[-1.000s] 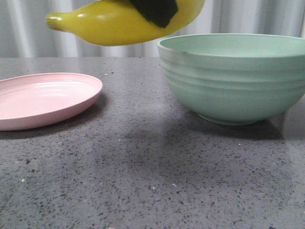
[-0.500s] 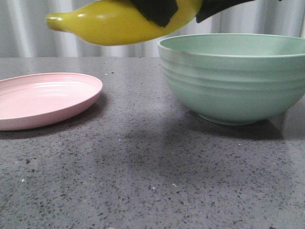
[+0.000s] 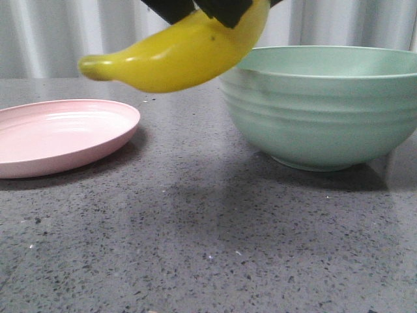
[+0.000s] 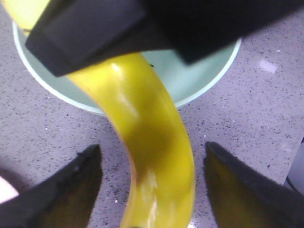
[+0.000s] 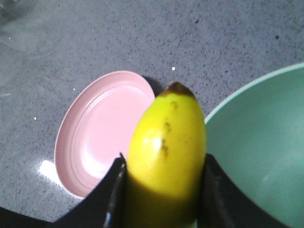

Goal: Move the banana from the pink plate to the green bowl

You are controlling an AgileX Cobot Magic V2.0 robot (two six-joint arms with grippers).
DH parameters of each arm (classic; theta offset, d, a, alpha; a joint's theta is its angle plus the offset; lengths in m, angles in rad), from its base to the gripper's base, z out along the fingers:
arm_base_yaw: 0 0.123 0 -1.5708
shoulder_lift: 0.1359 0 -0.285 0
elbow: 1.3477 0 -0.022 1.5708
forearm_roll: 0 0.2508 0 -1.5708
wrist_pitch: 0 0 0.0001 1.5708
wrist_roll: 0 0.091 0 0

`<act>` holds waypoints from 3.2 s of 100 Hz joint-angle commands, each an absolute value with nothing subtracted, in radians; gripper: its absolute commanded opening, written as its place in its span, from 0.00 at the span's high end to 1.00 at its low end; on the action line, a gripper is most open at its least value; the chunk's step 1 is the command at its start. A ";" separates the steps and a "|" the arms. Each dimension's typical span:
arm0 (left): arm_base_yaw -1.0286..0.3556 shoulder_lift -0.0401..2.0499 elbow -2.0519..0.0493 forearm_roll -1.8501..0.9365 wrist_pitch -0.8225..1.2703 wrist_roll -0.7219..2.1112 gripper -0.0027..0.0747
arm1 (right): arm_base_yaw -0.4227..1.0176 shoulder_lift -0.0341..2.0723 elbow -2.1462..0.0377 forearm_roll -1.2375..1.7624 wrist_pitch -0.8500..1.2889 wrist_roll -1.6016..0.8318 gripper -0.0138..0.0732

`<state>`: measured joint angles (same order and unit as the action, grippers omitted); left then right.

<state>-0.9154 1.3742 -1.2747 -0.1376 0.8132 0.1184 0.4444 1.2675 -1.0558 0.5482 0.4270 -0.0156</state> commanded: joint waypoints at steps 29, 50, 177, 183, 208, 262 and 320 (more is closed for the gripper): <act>-0.922 1.255 -1.310 -0.140 0.767 0.118 0.34 | 0.381 1.191 -1.139 0.420 0.256 -0.034 0.92; -0.922 1.235 -1.310 -0.140 0.765 0.117 0.34 | 0.292 1.190 -1.140 0.284 0.263 -0.034 0.92; -0.922 1.235 -1.310 -0.140 0.744 0.104 0.99 | 0.268 1.161 -1.131 0.025 0.529 -0.034 0.92; -0.922 1.235 -1.310 -0.140 0.744 0.104 0.99 | 0.268 1.126 -1.118 0.025 0.551 -0.034 0.91; -0.922 1.219 -1.303 -0.140 0.740 0.101 0.99 | 0.268 0.906 -0.945 0.025 0.492 -0.034 0.91; -0.922 0.732 -0.781 -0.140 0.327 0.090 0.99 | 0.268 0.276 -0.438 0.025 0.201 -0.034 0.91; -0.922 0.217 -0.237 -0.140 0.064 0.090 0.99 | 0.268 -0.025 -0.228 0.019 0.205 -0.034 0.91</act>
<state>-0.9154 0.2205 -0.2410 -0.1314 0.1569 0.0988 0.2747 -0.0106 -0.2085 0.0312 0.2803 -0.0277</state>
